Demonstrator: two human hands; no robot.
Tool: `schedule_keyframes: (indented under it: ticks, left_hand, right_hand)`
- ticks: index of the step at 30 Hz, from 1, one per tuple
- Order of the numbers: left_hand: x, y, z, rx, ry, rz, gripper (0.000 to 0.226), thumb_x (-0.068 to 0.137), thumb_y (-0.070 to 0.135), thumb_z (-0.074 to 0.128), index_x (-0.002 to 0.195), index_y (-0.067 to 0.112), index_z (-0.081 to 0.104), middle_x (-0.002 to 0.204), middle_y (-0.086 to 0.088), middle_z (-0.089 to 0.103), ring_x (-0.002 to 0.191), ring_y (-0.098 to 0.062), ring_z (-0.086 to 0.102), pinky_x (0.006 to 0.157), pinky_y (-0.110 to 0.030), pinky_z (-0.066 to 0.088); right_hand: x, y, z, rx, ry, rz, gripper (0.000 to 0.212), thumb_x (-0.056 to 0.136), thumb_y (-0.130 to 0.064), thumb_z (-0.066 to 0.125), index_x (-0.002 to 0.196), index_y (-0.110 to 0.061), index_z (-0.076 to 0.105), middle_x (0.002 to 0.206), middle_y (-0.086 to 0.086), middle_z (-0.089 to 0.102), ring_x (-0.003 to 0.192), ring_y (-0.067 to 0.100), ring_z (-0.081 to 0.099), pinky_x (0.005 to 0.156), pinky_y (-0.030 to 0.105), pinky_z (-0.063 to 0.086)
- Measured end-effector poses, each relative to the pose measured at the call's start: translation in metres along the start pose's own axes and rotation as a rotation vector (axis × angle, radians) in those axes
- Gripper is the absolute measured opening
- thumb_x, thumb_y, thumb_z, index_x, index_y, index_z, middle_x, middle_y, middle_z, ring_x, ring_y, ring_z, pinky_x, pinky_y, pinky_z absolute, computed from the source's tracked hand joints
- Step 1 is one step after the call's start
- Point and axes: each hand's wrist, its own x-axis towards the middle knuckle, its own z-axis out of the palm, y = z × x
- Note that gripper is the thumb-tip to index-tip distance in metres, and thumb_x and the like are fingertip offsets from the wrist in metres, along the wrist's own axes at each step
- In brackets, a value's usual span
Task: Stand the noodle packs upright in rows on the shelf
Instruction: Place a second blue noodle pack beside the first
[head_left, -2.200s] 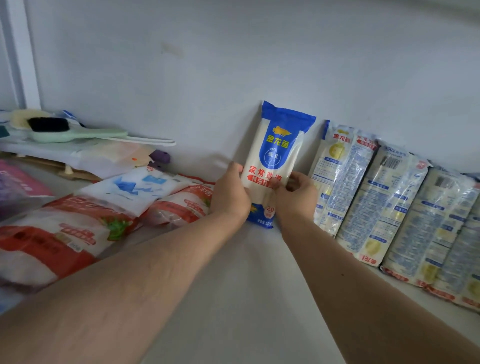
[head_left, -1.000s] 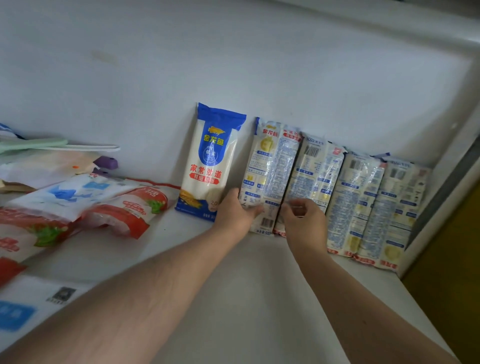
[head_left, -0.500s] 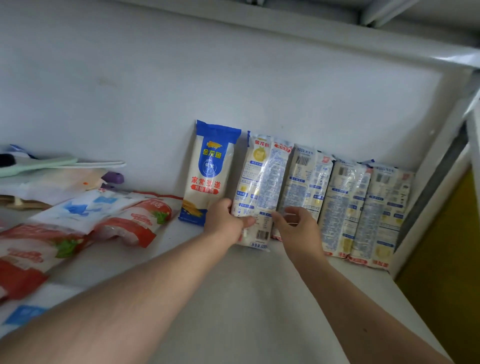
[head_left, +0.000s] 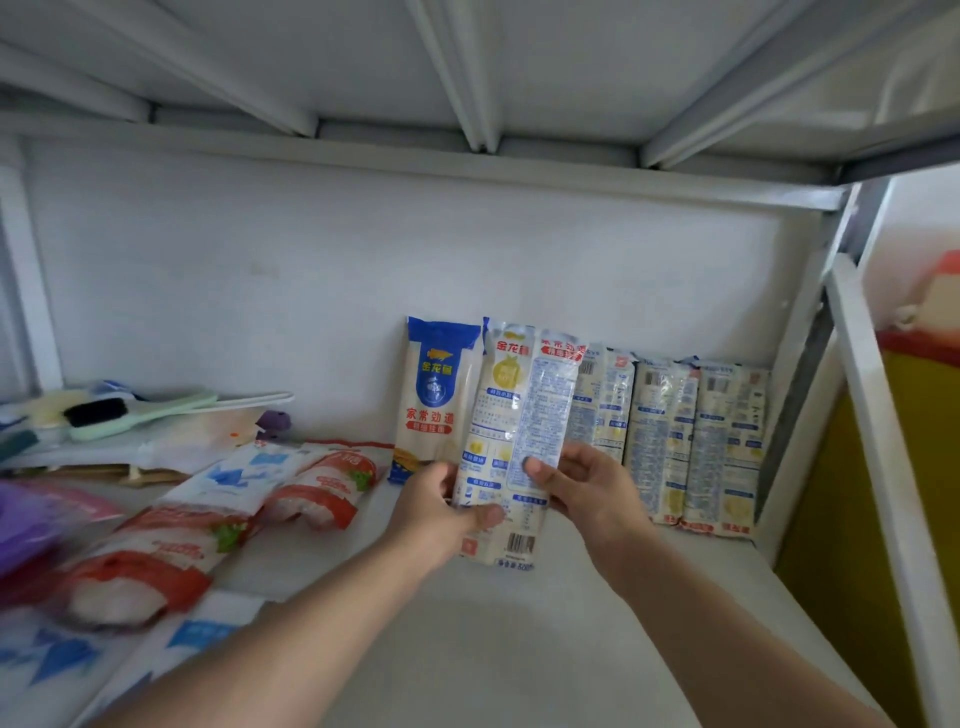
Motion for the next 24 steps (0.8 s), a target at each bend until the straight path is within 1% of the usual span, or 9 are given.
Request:
schedule_keyframes:
  ticks: [5,7,12,15,18,20,22,23,24]
  left_hand:
    - [-0.019,0.012,-0.004,0.066,-0.059,0.013,0.049,0.072,0.009,0.088,0.115,0.019,0.065,0.107,0.003,0.076,0.097,-0.012,0.072,0.091,-0.038,0.058]
    - [-0.024,0.018,-0.005,0.073,-0.077,0.008,0.051,0.072,0.010,0.087,0.117,0.022,0.064,0.106,0.006,0.076,0.097,-0.011,0.072,0.092,-0.038,0.057]
    - [-0.033,0.026,-0.008,0.075,-0.085,-0.010,0.050,0.072,0.012,0.087,0.116,0.024,0.066,0.103,0.010,0.076,0.094,-0.007,0.072,0.087,-0.030,0.057]
    - [-0.036,0.025,-0.001,0.075,0.011,-0.009,0.047,0.071,0.010,0.087,0.112,0.022,0.067,0.102,0.007,0.076,0.091,-0.011,0.072,0.087,-0.035,0.058]
    - [-0.038,0.021,0.008,0.068,0.127,0.034,0.043,0.071,0.010,0.086,0.106,0.024,0.064,0.099,0.008,0.076,0.086,-0.010,0.072,0.080,-0.035,0.059]
    - [-0.044,0.021,0.013,0.158,0.244,0.102,0.038,0.074,0.018,0.082,0.103,0.027,0.061,0.097,0.012,0.074,0.087,-0.014,0.071,0.078,-0.037,0.058]
    - [-0.050,0.024,0.016,0.318,0.349,0.162,0.025,0.085,0.026,0.072,0.105,0.027,0.057,0.097,0.011,0.070,0.090,-0.017,0.069,0.070,-0.029,0.051]
    - [-0.052,0.024,0.019,0.319,0.388,0.190,0.014,0.092,0.029,0.064,0.104,0.026,0.056,0.091,0.011,0.068,0.087,-0.012,0.068,0.063,-0.023,0.047]
    - [-0.056,0.025,0.021,0.314,0.399,0.248,0.005,0.098,0.030,0.056,0.100,0.026,0.057,0.084,0.013,0.065,0.081,0.001,0.067,0.058,-0.015,0.043]
  right_hand:
    - [-0.017,-0.012,0.007,-0.053,0.061,-0.026,0.028,0.081,-0.018,0.086,0.102,-0.009,0.072,0.099,0.006,0.082,0.092,0.020,0.079,0.089,0.039,0.063]
    - [-0.022,-0.016,0.007,-0.051,0.068,-0.037,0.025,0.082,-0.017,0.085,0.101,-0.009,0.072,0.098,0.006,0.082,0.090,0.019,0.078,0.085,0.034,0.063]
    - [-0.029,-0.023,0.006,-0.080,0.091,-0.031,0.035,0.080,-0.026,0.087,0.107,-0.009,0.073,0.097,0.003,0.082,0.092,0.020,0.079,0.085,0.034,0.063]
    - [-0.035,-0.026,0.009,-0.193,0.098,-0.075,0.032,0.085,-0.032,0.083,0.108,-0.013,0.074,0.095,-0.003,0.082,0.089,0.013,0.078,0.077,0.026,0.062]
    - [-0.040,-0.026,0.021,-0.377,0.200,-0.162,0.033,0.089,-0.036,0.078,0.114,-0.015,0.070,0.106,-0.003,0.076,0.095,0.014,0.072,0.087,0.036,0.061]
    - [-0.047,-0.029,0.034,-0.474,0.315,-0.267,0.038,0.092,-0.035,0.075,0.124,-0.019,0.064,0.115,-0.002,0.068,0.095,0.011,0.066,0.088,0.034,0.057]
    - [-0.058,-0.033,0.050,-0.477,0.309,-0.369,0.040,0.092,-0.038,0.072,0.126,-0.020,0.063,0.116,-0.003,0.063,0.092,0.007,0.064,0.089,0.035,0.057]
    - [-0.064,-0.034,0.059,-0.466,0.269,-0.386,0.044,0.090,-0.041,0.072,0.128,-0.021,0.062,0.117,-0.005,0.060,0.094,0.005,0.064,0.091,0.034,0.057]
    - [-0.070,-0.035,0.066,-0.458,0.233,-0.375,0.051,0.088,-0.045,0.074,0.132,-0.022,0.060,0.118,-0.009,0.056,0.099,0.005,0.064,0.094,0.032,0.055]
